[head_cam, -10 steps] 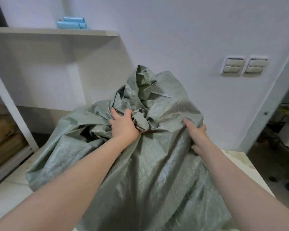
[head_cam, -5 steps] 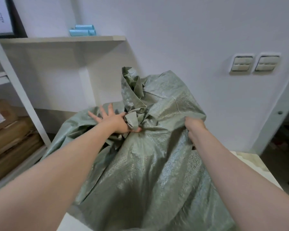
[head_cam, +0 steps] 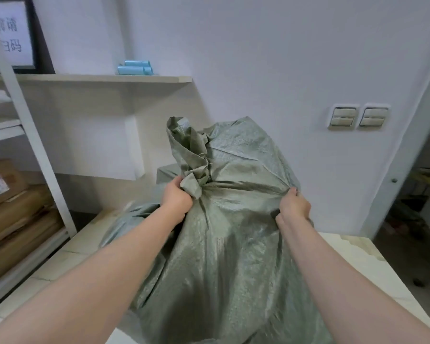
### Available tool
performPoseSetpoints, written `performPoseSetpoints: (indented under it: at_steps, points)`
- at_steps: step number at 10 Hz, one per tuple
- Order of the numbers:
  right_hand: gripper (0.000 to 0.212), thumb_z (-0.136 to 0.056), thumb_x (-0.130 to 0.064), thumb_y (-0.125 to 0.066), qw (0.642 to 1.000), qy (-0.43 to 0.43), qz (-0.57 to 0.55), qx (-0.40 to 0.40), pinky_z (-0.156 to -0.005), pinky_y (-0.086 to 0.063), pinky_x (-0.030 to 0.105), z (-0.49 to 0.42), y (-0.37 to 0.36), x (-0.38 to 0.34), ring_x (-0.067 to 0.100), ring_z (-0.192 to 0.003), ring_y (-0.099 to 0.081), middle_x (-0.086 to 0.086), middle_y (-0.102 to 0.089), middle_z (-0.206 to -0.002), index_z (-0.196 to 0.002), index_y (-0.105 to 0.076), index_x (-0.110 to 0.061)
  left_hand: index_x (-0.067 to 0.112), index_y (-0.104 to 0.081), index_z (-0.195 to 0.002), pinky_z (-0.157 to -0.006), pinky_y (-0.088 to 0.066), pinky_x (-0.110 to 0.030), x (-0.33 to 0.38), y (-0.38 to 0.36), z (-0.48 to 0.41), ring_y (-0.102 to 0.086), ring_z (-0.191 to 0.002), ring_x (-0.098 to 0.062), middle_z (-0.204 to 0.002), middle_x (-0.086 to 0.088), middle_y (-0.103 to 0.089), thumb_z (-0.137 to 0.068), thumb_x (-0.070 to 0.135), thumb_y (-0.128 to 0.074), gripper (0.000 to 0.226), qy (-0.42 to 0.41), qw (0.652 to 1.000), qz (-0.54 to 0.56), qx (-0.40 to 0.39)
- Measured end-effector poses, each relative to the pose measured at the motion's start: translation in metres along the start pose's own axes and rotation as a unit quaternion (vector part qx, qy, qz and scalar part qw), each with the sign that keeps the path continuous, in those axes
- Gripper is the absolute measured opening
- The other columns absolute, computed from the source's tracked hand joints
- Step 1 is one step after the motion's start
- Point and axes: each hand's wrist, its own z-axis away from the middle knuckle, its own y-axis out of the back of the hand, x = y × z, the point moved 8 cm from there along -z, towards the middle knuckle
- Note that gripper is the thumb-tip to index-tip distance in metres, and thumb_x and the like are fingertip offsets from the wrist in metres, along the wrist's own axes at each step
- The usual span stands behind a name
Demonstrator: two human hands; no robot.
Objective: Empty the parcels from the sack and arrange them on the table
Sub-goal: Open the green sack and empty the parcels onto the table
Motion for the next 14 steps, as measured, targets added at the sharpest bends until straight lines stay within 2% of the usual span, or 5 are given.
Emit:
performPoseSetpoints:
  at_steps: [3,5,8,12,14]
  points:
    - [0.029,-0.102,-0.026,-0.047,0.979,0.101,-0.174,-0.021,-0.077,-0.042,0.025,0.014,0.037,-0.076,0.020,-0.093,-0.055,0.007,-0.060,-0.092,-0.087,-0.062,-0.005,0.019,-0.048,-0.073,-0.071,-0.042,-0.023,0.056,-0.023,0.023,-0.049,-0.073,-0.012,-0.081,-0.001,-0.048,-0.100,0.020,-0.041,0.029,-0.005,0.955,0.286,0.074]
    - [0.044,-0.104,-0.031,-0.039,0.953,0.284,-0.104,-0.025,-0.077,-0.034,0.020,0.038,0.060,-0.188,0.017,-0.095,-0.051,0.018,-0.063,-0.118,-0.118,-0.061,0.004,0.024,-0.055,-0.081,-0.093,-0.048,-0.035,0.104,-0.044,0.042,-0.055,-0.079,-0.018,-0.083,0.001,-0.056,-0.102,0.004,-0.041,0.032,0.045,0.874,0.483,0.023]
    - [0.046,-0.103,-0.031,-0.045,0.897,0.413,-0.010,-0.158,-0.055,-0.028,0.032,0.086,0.010,-0.220,0.008,-0.044,-0.028,-0.009,-0.034,-0.043,-0.102,-0.056,0.013,0.026,-0.060,-0.106,-0.073,-0.047,-0.027,0.050,-0.042,0.034,-0.056,-0.083,-0.020,-0.089,0.001,-0.060,-0.096,0.035,-0.058,0.014,0.104,0.934,0.339,0.042]
    - [0.039,-0.102,-0.033,-0.045,0.844,0.444,0.133,-0.270,-0.057,-0.030,0.029,0.159,-0.093,-0.191,0.010,-0.054,-0.033,-0.006,-0.037,-0.057,-0.067,-0.042,-0.017,0.017,-0.039,-0.136,-0.094,-0.043,-0.035,0.000,0.030,0.021,-0.053,-0.108,-0.027,-0.123,-0.005,-0.051,-0.091,0.025,-0.055,0.048,0.154,0.956,0.236,0.075]
    - [0.040,-0.103,-0.039,-0.041,0.799,0.452,0.254,-0.306,-0.115,-0.031,0.040,0.194,-0.154,-0.168,0.031,-0.132,-0.045,0.017,-0.052,-0.141,-0.127,-0.062,-0.014,0.024,-0.050,-0.137,-0.086,-0.055,-0.050,-0.027,0.051,-0.020,-0.069,-0.101,-0.031,-0.120,-0.005,-0.068,-0.041,0.074,-0.082,0.113,0.147,0.924,0.351,-0.034]
